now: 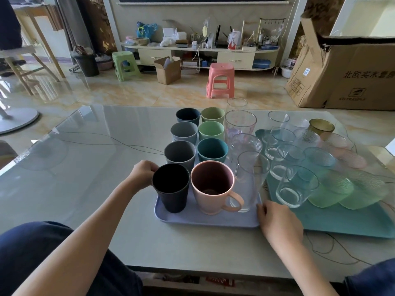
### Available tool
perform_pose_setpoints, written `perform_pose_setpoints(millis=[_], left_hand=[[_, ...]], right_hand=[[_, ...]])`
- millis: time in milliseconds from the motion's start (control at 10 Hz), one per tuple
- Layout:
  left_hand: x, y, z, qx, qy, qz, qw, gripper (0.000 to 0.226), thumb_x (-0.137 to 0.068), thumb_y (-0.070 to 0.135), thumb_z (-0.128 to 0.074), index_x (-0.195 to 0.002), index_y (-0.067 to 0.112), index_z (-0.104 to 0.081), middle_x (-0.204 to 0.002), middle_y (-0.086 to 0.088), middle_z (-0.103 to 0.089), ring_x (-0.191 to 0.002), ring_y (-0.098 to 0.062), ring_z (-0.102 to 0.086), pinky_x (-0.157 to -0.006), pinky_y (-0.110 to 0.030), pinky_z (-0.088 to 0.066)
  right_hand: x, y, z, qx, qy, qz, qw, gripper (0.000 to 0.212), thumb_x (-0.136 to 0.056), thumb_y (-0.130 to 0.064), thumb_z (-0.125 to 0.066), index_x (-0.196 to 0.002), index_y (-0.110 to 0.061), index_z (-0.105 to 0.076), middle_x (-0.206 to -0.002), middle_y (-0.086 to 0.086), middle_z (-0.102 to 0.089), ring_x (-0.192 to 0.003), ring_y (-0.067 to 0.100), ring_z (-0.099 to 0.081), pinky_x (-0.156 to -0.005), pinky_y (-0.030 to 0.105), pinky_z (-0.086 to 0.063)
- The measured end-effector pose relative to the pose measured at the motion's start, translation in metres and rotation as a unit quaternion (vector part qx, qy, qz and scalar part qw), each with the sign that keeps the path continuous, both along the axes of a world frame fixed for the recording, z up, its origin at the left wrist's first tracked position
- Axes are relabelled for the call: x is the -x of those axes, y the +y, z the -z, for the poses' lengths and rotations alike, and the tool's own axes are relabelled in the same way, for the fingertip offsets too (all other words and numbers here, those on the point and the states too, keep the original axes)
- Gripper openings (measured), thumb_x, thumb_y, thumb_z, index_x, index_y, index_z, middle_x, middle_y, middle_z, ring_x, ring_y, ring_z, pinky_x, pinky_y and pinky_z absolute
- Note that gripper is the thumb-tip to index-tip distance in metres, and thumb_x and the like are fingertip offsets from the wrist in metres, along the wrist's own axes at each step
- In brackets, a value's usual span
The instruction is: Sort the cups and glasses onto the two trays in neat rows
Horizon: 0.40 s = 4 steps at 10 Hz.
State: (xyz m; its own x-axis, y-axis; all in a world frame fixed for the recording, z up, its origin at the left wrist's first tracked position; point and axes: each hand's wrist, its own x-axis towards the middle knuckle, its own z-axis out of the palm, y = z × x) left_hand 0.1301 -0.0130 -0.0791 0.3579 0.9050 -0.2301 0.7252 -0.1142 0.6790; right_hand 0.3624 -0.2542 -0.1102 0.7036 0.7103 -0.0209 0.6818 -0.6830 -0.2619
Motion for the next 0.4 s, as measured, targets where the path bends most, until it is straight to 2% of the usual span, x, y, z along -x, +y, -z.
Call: perform_pose_setpoints(millis=[100,200,300,400], left_hand=[[0.0,0.001,-0.001,-0.001,0.011,0.001,1.0,0.036,-0.074,-0.005,-0.053,-0.047,0.012,-0.036,-0.051,0.0,-0.031,-0.051,-0.015,-0.027,-0.045,-0.02,-0.025],[-0.002,0.0,-0.004,0.017,0.012,0.009,1.0,0.04,-0.076,-0.007,-0.053,-0.044,0.012,-0.038,-0.039,0.005,-0.035,-0.039,-0.01,-0.036,-0.036,-0.014,-0.031],[0.0,0.0,-0.014,0.065,0.015,0.004,0.998,0.029,-0.079,-0.007,-0.052,-0.055,0.009,-0.056,-0.036,0.005,-0.049,-0.029,-0.003,-0.048,-0.036,-0.016,-0.044],[0.006,0.016,-0.025,-0.072,-0.032,-0.109,0.991,0.026,-0.076,0.001,-0.052,-0.092,0.015,-0.066,-0.061,-0.004,-0.068,-0.047,-0.018,-0.066,-0.057,-0.034,-0.059]], right_hand=[[-0.001,-0.003,-0.001,-0.023,0.019,-0.007,1.0,0.035,-0.096,-0.04,-0.035,-0.073,-0.017,-0.048,-0.081,0.01,-0.061,-0.08,0.033,-0.061,-0.059,0.029,-0.039],[-0.001,-0.008,-0.003,-0.027,0.037,-0.019,0.999,0.037,-0.094,-0.042,-0.039,-0.067,-0.017,-0.045,-0.069,0.003,-0.051,-0.067,0.029,-0.05,-0.056,0.028,-0.037],[-0.004,-0.014,-0.008,-0.026,0.064,-0.027,0.997,0.039,-0.092,-0.043,-0.046,-0.064,-0.017,-0.047,-0.065,0.002,-0.054,-0.066,0.029,-0.054,-0.055,0.029,-0.039],[-0.012,-0.022,-0.032,-0.054,0.072,-0.034,0.995,0.041,-0.091,-0.043,-0.05,-0.062,-0.014,-0.051,-0.053,-0.001,-0.052,-0.059,0.025,-0.056,-0.051,0.028,-0.036]])
